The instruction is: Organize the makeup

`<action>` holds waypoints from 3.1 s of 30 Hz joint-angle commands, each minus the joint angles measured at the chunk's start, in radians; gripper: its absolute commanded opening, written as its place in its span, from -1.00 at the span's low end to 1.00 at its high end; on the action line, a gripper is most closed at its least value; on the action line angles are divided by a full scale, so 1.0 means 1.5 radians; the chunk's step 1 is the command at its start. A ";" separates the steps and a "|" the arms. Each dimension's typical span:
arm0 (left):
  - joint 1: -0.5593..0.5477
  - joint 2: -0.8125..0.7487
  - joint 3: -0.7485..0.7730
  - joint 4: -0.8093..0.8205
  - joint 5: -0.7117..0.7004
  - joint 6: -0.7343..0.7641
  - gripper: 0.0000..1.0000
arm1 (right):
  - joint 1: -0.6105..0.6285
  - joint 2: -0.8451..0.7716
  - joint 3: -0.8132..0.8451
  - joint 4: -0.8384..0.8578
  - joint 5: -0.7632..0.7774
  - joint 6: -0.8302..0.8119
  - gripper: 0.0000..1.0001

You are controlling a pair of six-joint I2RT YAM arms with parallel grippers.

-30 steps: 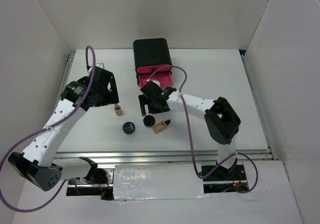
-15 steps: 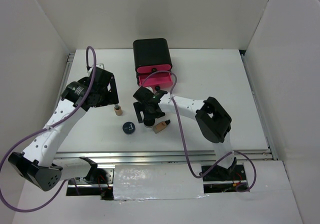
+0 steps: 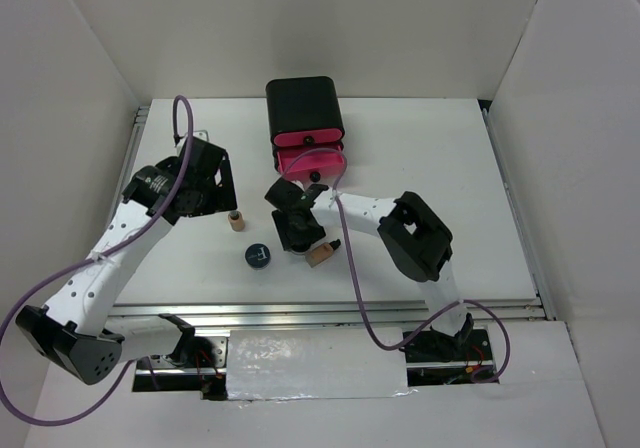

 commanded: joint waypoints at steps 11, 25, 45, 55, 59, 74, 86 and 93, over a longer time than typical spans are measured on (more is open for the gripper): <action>0.000 -0.025 -0.009 0.017 0.003 0.013 0.99 | -0.008 -0.098 0.155 0.033 0.060 -0.046 -0.31; 0.000 -0.051 -0.019 0.049 0.030 0.028 0.99 | -0.117 -0.027 0.279 0.120 0.181 -0.129 -0.32; -0.001 -0.053 -0.045 0.062 0.033 0.030 0.99 | -0.126 -0.012 0.182 0.235 0.192 -0.128 -0.08; -0.001 -0.059 -0.065 0.070 0.041 0.026 0.99 | -0.118 -0.017 0.140 0.260 0.195 -0.117 -0.07; -0.001 -0.069 -0.074 0.070 0.043 0.026 0.99 | -0.114 -0.011 0.137 0.259 0.197 -0.112 -0.06; -0.001 -0.073 -0.074 0.068 0.047 0.029 0.99 | -0.108 -0.009 0.166 0.237 0.196 -0.102 0.09; 0.000 -0.074 -0.082 0.070 0.049 0.028 0.99 | -0.107 -0.004 0.171 0.229 0.206 -0.100 0.79; -0.001 -0.072 -0.081 0.067 0.050 0.023 0.99 | -0.106 -0.053 0.190 0.211 0.206 -0.087 0.83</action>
